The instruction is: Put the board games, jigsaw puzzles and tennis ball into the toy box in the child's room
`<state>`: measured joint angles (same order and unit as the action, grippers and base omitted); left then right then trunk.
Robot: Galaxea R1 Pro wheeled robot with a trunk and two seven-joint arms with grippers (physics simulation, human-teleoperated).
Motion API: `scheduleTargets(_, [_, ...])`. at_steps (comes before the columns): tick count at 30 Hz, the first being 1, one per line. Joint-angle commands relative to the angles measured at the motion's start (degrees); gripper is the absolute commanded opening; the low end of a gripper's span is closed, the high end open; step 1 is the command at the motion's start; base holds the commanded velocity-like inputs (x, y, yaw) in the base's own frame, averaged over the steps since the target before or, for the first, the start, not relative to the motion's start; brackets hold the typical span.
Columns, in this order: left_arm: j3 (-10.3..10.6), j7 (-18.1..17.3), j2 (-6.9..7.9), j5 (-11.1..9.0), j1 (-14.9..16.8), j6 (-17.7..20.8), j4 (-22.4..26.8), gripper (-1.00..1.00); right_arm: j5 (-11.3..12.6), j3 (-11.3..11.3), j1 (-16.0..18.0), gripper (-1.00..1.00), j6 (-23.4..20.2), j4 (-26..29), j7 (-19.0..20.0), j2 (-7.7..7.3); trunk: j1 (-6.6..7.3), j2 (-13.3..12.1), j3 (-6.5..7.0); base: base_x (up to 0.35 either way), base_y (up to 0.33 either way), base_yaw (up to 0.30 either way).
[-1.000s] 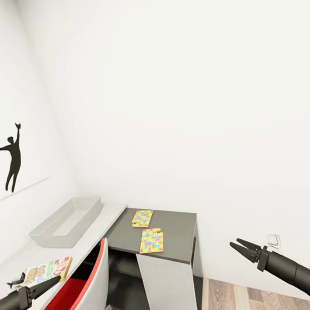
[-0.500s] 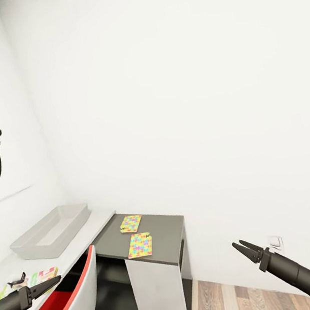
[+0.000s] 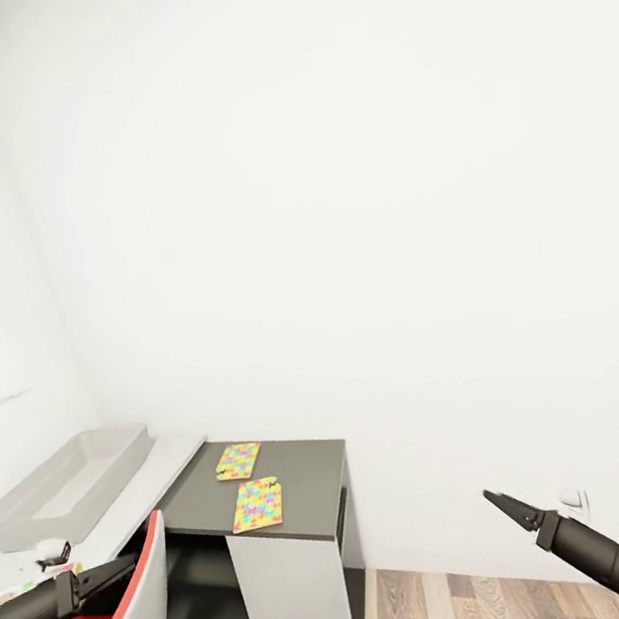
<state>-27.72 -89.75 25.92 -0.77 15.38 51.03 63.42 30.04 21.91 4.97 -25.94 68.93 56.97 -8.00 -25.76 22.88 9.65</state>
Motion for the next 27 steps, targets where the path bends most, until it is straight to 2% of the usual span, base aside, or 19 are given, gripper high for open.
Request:
scheduleTargets(1, [0.3,-0.3,0.01,0.1,0.0,0.7,0.0,1.0,0.4,0.1,0.0,1.0,-0.7,-0.1,0.1,0.0,-0.02,0.0,0.06,0.0,0.0,-0.188])
scheduleTargets(12, [1.8,-0.3,-0.13,0.1,0.1,2.5,0.3,1.0,0.4,1.2,0.0,1.0,-2.0,-2.8,-0.3,-0.06,-0.02,0.0,0.96,0.0,0.0,-0.188])
scheduleTargets(17, [4.4,-0.3,-0.37,0.1,0.1,3.1,0.9,1.0,0.3,2.9,0.3,1.0,-2.2,-5.2,-0.5,-0.05,-0.02,0.0,1.37,-0.013,0.0,-0.188])
scheduleTargets(21, [6.1,-0.3,-0.41,0.1,0.1,3.6,1.1,1.0,0.3,3.4,0.4,1.0,-2.4,-5.7,-0.6,-0.02,-0.02,0.0,1.69,-0.153,0.0,-0.188])
scheduleTargets(27, [7.1,-0.3,-0.42,0.1,0.1,3.9,1.2,1.0,0.2,3.6,0.5,1.0,-3.1,-5.8,-0.6,0.06,-0.02,0.0,2.18,-0.098,0.0,-0.188])
